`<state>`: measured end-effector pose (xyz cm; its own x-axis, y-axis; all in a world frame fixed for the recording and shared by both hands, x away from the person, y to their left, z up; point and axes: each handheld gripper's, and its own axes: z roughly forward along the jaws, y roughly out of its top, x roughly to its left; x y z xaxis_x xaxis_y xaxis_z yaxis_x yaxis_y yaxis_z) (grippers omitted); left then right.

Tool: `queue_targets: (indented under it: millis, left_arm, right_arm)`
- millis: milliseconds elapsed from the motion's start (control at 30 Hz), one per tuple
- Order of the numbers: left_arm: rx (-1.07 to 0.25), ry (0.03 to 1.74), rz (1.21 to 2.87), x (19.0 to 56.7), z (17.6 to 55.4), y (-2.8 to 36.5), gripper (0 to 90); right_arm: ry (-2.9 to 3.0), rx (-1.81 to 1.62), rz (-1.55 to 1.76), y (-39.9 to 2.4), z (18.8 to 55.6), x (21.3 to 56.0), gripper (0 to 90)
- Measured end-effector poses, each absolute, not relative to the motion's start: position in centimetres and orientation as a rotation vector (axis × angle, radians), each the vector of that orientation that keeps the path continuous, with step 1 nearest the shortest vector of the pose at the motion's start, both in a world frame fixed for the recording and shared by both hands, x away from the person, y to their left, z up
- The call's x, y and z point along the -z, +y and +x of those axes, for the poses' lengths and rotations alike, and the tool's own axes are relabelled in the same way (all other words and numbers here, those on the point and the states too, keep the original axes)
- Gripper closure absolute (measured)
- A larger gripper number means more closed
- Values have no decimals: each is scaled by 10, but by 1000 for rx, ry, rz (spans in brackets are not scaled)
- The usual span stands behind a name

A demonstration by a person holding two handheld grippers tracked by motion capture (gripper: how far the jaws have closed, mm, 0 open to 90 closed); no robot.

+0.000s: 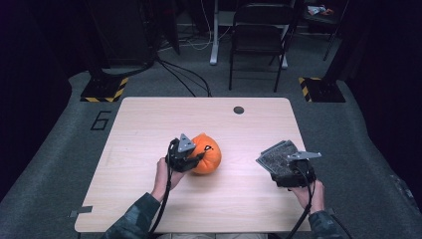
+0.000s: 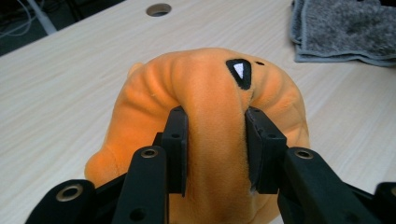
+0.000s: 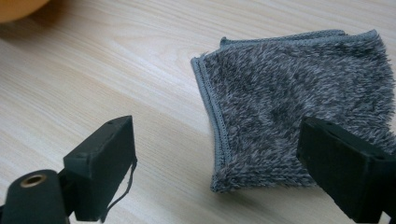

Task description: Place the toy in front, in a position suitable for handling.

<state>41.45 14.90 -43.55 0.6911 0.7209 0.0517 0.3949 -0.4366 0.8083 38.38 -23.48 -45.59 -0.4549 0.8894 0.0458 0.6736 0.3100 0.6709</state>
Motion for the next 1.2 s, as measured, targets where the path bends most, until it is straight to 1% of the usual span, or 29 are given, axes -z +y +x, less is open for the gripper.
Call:
queue_targets:
  millis: [167,267,367,500,633,900,1000,1200]
  left_arm:
    - [-468,831,2138,454,414,137,628]
    - [-470,826,2152,453,412,134,615]
    - [-455,813,2162,453,413,135,558]
    - [-444,807,2172,447,414,139,435]
    - [-422,787,2167,438,416,146,354]
    - [-418,793,2086,420,423,167,190]
    - [-406,792,2080,416,428,175,153]
    - [-374,755,2090,417,439,183,136]
  right_arm:
    - [2250,-900,1395,-235,384,456,107]
    - [2252,-898,1397,-235,384,457,107]
    - [2251,-898,1401,-236,384,457,107]
    - [2253,-899,1399,-236,384,457,107]
    - [2253,-903,1405,-236,385,457,107]
    - [2250,-900,1414,-236,384,457,107]
    - [2250,-898,1398,-237,384,456,107]
    - [2251,-894,1426,-236,384,458,107]
